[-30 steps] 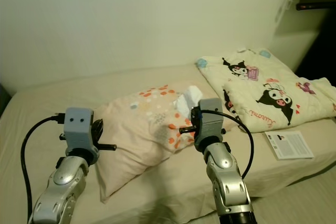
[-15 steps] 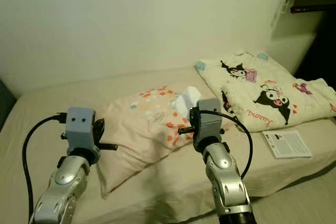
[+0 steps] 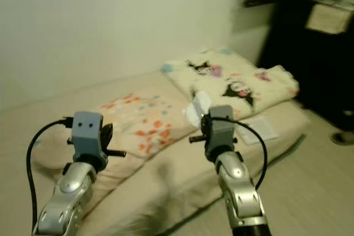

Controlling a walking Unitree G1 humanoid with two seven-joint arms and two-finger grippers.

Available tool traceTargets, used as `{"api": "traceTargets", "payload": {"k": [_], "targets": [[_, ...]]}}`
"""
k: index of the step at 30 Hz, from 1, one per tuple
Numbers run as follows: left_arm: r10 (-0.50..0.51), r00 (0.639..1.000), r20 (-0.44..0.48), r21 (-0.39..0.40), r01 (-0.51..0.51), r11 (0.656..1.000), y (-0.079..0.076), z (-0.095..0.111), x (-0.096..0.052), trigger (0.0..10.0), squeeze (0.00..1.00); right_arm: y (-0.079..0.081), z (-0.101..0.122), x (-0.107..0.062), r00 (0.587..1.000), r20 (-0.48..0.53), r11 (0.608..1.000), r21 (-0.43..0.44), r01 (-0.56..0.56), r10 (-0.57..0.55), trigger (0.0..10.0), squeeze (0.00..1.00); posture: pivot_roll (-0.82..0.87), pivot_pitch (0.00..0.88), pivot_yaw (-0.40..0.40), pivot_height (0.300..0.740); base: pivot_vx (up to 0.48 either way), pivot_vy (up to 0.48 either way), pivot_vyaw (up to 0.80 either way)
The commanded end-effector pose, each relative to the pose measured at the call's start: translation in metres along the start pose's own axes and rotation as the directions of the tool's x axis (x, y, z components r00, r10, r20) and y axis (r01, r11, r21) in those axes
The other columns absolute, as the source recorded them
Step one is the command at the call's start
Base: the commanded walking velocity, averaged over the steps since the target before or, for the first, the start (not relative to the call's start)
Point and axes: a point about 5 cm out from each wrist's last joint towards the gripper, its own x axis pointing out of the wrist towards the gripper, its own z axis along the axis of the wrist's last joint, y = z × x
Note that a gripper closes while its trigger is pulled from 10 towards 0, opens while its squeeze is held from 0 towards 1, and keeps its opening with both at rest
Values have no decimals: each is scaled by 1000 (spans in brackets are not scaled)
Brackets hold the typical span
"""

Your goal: Clean up the room

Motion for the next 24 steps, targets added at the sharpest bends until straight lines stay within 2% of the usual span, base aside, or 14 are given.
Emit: {"api": "traceTargets", "payload": {"k": [1, 11, 24], "targets": [[2, 1000, -17, 21, -2, 1000, 0, -5, -1, 10000, 0, 3, -6, 0, 999, -36, 1000, 6, -14, 14, 10000, 0, -68, 46, -60, 740, 0, 0, -800], [6, 1000, -16, 26, -6, 1000, 1, -5, 0, 10000, 0, 5, -5, 2, 999, -34, 1000, -23, -15, 14, 10000, 0, -72, 45, -58, 740, 0, 0, -800], [-5, 1000, -13, 32, 5, 999, 0, -4, 3, 10000, 0, -1, -6, 2, 999, -40, 999, -28, 25, -26, 10000, 0, -74, 47, -43, 740, 0, 0, -800]]}}
